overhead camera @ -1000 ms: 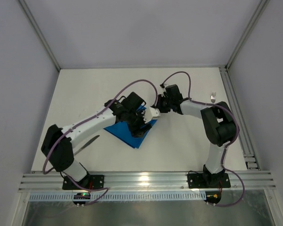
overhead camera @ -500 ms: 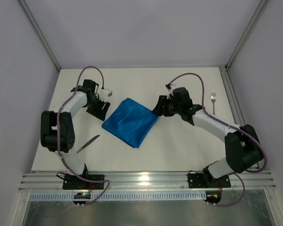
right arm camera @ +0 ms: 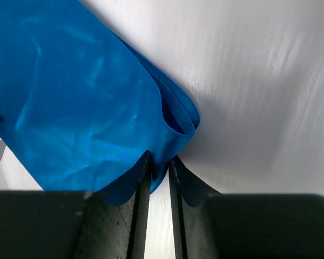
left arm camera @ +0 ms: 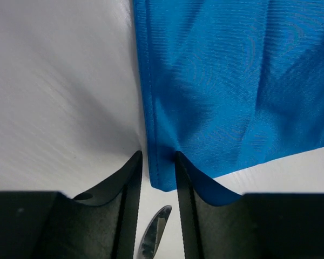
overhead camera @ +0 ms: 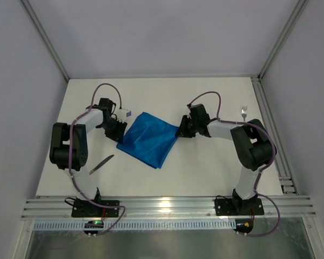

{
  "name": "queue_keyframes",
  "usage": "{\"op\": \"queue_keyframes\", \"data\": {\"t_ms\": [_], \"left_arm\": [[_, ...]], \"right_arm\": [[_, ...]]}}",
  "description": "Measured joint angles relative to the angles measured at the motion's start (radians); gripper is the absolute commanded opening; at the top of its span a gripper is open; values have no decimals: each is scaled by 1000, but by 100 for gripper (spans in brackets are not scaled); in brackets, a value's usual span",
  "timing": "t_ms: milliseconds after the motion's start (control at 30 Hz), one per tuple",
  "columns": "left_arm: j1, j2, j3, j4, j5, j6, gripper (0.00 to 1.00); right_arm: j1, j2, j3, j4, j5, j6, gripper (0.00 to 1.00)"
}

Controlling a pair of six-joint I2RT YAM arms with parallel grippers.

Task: Fold the napkin into a case and place the utensils inside
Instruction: Pick up the lower triangle-folded napkin from the center of the board.

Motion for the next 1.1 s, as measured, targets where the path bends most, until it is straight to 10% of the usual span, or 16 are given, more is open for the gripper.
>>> {"op": "queue_keyframes", "data": {"t_ms": [267, 433, 700, 1100], "left_arm": [[-32, -26, -56, -5, 61, 8, 17], [-102, -95, -138, -38, 68, 36, 29], [-121, -357, -170, -144, -40, 68, 56], [-504, -501, -343, -69, -317, 435, 58]], "right_arm": [[-42, 106, 137, -14, -17, -25, 22], [-57, 154, 249, -81, -13, -85, 41], [-71, 112, 253, -180, 10, -163, 46], [-75, -143, 135, -202, -37, -206, 46]]}}
